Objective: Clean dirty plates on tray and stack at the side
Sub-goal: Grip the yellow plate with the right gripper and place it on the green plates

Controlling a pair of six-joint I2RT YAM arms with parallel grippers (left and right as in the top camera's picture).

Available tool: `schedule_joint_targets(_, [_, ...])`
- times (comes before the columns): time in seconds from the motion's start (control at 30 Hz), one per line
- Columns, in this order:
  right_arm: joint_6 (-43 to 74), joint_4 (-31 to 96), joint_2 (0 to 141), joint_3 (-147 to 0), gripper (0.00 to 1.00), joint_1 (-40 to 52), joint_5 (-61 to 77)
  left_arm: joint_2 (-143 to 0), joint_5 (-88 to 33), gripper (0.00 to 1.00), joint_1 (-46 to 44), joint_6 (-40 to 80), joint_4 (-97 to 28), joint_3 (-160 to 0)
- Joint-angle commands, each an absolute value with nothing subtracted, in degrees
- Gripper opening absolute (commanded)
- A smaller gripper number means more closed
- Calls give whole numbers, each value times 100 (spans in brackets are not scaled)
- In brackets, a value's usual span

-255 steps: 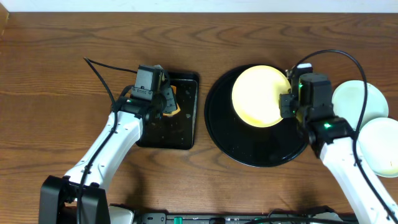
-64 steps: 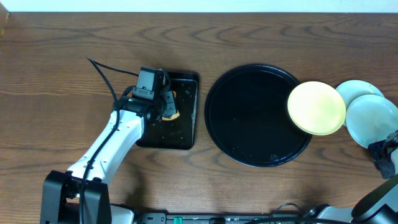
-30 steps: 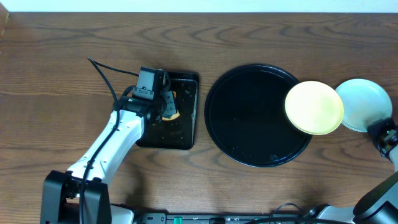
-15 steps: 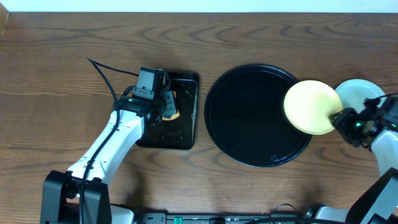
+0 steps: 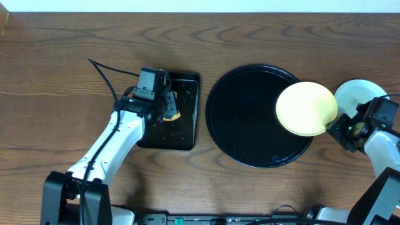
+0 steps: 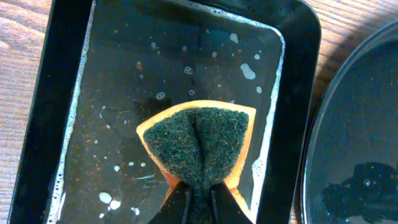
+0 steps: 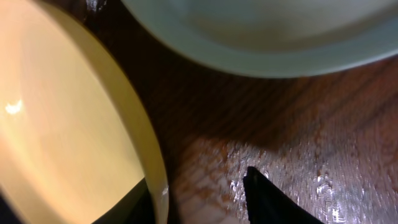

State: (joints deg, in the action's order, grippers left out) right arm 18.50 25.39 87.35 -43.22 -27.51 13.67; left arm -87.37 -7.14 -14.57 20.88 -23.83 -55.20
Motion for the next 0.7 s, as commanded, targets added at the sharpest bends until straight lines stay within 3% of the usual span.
schedule_joint_targets(0.0, [2058,2213,8733,-3977,36,-2692,1205,-8768,-701,9,-1437,2016,-2397,-5465])
schedule_joint_targets(0.1, [2056,1732,8733,-3717,17,-2692,1225,-8766,-701,8,-1437,2016,-2399,-5465])
schedule_joint_targets(0.2, [2058,1496,8733,-3662,7,-2692,1234,-8768,-701,9,-1437,2016,-2399,-5465])
schedule_joint_targets(0.33, [2056,1050,8731,-3664,1,-2692,1525,-8768,-701,9,-1437,2016,-2399,-5465])
schedule_joint_targets(0.67, [2338,-165,8519,-3675,1,-2845,2252,-8768,-701,8,-1437,2016,-2399,-5465])
